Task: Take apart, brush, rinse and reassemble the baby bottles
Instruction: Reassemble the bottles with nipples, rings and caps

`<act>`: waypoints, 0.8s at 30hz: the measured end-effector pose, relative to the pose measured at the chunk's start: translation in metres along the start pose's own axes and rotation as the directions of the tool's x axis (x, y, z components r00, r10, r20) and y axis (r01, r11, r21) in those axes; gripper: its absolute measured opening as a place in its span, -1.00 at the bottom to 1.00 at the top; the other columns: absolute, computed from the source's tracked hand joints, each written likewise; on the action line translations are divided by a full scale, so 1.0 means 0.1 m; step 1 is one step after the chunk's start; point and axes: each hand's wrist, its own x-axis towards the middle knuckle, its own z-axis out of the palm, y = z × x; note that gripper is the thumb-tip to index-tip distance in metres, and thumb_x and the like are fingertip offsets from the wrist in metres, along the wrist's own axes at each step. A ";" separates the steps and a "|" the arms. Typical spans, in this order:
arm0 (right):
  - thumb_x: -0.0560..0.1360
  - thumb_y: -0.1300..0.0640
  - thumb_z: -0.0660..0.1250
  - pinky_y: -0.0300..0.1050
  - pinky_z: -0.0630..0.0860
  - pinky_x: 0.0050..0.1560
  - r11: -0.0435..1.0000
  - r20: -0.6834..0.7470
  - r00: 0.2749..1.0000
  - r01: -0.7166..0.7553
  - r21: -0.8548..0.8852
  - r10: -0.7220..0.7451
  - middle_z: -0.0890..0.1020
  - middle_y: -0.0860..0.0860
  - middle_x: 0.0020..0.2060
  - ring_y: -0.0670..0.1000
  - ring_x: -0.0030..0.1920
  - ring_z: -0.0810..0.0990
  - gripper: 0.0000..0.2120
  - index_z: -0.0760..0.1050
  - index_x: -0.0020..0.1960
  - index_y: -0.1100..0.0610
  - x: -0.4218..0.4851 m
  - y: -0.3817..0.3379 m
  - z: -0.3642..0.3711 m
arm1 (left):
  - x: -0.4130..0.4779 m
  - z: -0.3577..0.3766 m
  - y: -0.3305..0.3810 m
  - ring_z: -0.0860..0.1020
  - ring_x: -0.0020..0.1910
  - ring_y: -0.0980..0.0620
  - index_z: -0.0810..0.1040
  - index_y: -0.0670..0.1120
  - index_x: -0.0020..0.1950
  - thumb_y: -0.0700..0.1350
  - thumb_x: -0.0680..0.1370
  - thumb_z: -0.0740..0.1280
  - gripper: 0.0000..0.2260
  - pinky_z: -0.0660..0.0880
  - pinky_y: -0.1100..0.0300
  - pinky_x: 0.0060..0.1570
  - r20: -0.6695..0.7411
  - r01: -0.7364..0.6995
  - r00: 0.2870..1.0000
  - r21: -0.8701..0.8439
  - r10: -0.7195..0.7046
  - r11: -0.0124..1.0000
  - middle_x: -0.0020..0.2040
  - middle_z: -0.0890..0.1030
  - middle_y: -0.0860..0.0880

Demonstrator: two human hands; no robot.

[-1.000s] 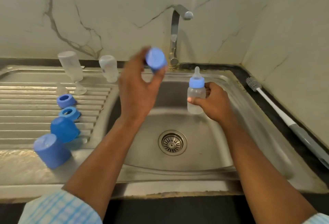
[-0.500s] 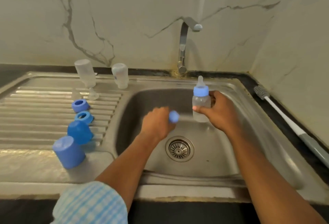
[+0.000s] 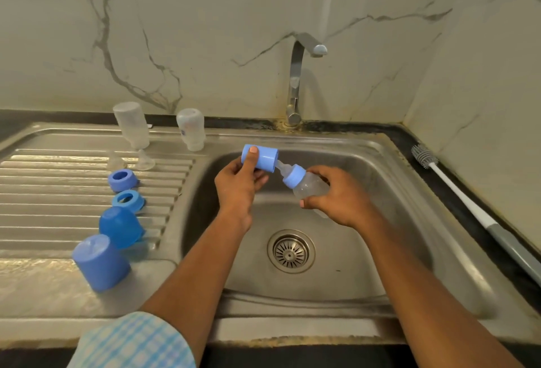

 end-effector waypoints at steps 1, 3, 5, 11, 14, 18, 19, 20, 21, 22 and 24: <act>0.28 0.03 0.59 -0.10 0.45 -0.02 1.000 -0.003 1.000 -0.002 -0.002 0.002 0.55 -0.04 0.11 0.00 0.03 0.54 -0.41 0.50 0.27 -0.06 0.00 -0.01 0.00 | 0.00 0.00 -0.01 0.67 -0.12 0.03 0.59 -0.09 -0.04 -0.05 0.58 0.41 -0.89 0.64 0.21 -0.11 0.014 -0.005 1.000 0.009 0.005 1.000 -0.13 0.68 -0.07; 0.27 0.03 0.59 -0.09 0.47 0.00 1.000 -0.011 1.000 0.005 -0.003 -0.005 0.56 -0.03 0.11 0.01 0.02 0.55 -0.41 0.51 0.26 -0.08 0.01 -0.01 0.00 | -0.02 0.00 -0.01 0.68 -0.10 0.03 0.60 -0.07 -0.02 -0.07 0.57 0.42 -0.91 0.63 0.23 -0.13 0.054 -0.024 0.998 0.036 0.022 0.999 -0.09 0.70 -0.08; 0.27 0.02 0.59 -0.11 0.46 -0.02 1.000 -0.019 1.000 0.014 -0.009 -0.014 0.56 -0.04 0.11 0.00 0.02 0.55 -0.41 0.51 0.26 -0.09 0.00 -0.02 -0.01 | -0.04 0.01 -0.03 0.70 -0.10 0.06 0.60 -0.06 0.02 -0.09 0.57 0.42 -0.92 0.62 0.25 -0.15 0.081 -0.039 0.996 0.067 0.034 0.997 -0.04 0.70 -0.09; 0.24 0.00 0.61 -0.07 0.54 0.03 0.999 -0.082 0.996 0.018 0.030 -0.016 0.62 -0.11 0.06 -0.05 0.01 0.58 -0.40 0.52 0.24 -0.03 -0.03 -0.08 -0.03 | -0.04 0.01 -0.05 0.70 -0.03 0.05 0.60 -0.02 0.10 -0.07 0.57 0.42 -0.87 0.63 0.21 -0.05 0.149 -0.046 0.988 0.113 0.029 0.993 0.01 0.70 -0.07; 0.24 -0.03 0.60 -0.07 0.57 -0.05 0.999 -0.073 0.997 0.039 0.021 -0.037 0.66 -0.14 -0.06 -0.09 -0.11 0.60 -0.50 0.58 0.15 -0.06 -0.06 -0.12 -0.06 | -0.04 -0.01 -0.05 0.69 0.03 0.02 0.60 0.00 0.09 -0.06 0.58 0.40 -0.89 0.62 0.19 -0.02 0.182 -0.053 0.983 0.120 0.030 0.991 0.04 0.70 -0.08; 0.25 -0.05 0.57 0.02 0.59 -0.08 0.997 -0.063 0.995 0.078 0.019 -0.077 0.67 -0.10 -0.16 -0.07 -0.17 0.61 -0.60 0.62 0.07 -0.07 -0.08 -0.15 -0.09 | -0.02 -0.03 -0.04 0.70 0.02 0.02 0.61 0.00 0.04 -0.08 0.60 0.37 -0.94 0.62 0.17 0.01 0.221 -0.057 0.975 0.119 0.029 0.991 -0.02 0.72 -0.04; 0.25 -0.05 0.57 0.03 0.59 -0.03 0.997 -0.057 0.995 0.079 0.027 -0.077 0.69 -0.09 -0.09 -0.06 -0.11 0.63 -0.56 0.63 0.12 -0.06 -0.08 -0.15 -0.10 | -0.01 -0.04 -0.03 0.70 0.01 0.02 0.61 -0.01 0.04 -0.09 0.60 0.37 -0.95 0.62 0.17 0.00 0.238 -0.056 0.971 0.123 0.026 0.991 -0.04 0.72 -0.03; 0.25 -0.06 0.58 0.02 0.57 0.06 0.997 -0.049 0.996 0.071 0.032 -0.069 0.69 -0.09 0.02 -0.06 -0.02 0.63 -0.47 0.62 0.20 -0.05 -0.08 -0.15 -0.11 | 0.00 -0.05 -0.03 0.70 0.01 0.02 0.62 -0.02 0.04 -0.10 0.60 0.36 -0.94 0.62 0.17 0.00 0.259 -0.058 0.966 0.131 0.022 0.990 -0.05 0.73 -0.02; 0.24 -0.07 0.59 0.02 0.55 0.14 0.998 -0.042 0.998 0.057 0.031 -0.056 0.67 -0.09 0.12 -0.06 0.07 0.62 -0.38 0.58 0.28 -0.02 -0.08 -0.13 -0.12 | 0.00 -0.06 -0.03 0.70 0.02 0.01 0.62 -0.03 0.05 -0.11 0.60 0.36 -0.93 0.62 0.17 0.00 0.280 -0.061 0.960 0.142 0.019 0.988 -0.04 0.72 -0.03; 0.23 -0.08 0.59 0.02 0.54 0.18 0.998 -0.031 0.998 0.049 0.027 -0.048 0.65 -0.08 0.18 -0.06 0.12 0.61 -0.32 0.56 0.32 0.00 -0.08 -0.14 -0.13 | 0.01 -0.08 -0.02 0.69 0.04 0.00 0.62 -0.04 0.07 -0.12 0.60 0.35 -0.92 0.62 0.18 0.01 0.298 -0.072 0.954 0.151 0.024 0.986 -0.02 0.72 -0.05; 0.23 -0.10 0.59 0.03 0.57 0.12 0.998 0.011 0.999 0.044 0.041 -0.045 0.69 -0.07 0.09 -0.06 0.04 0.64 -0.36 0.59 0.28 -0.01 -0.09 -0.14 -0.16 | 0.03 -0.10 -0.02 0.68 0.08 -0.01 0.61 -0.07 0.14 -0.14 0.60 0.36 -0.87 0.62 0.16 0.04 0.335 -0.093 0.942 0.167 0.032 0.982 0.04 0.71 -0.08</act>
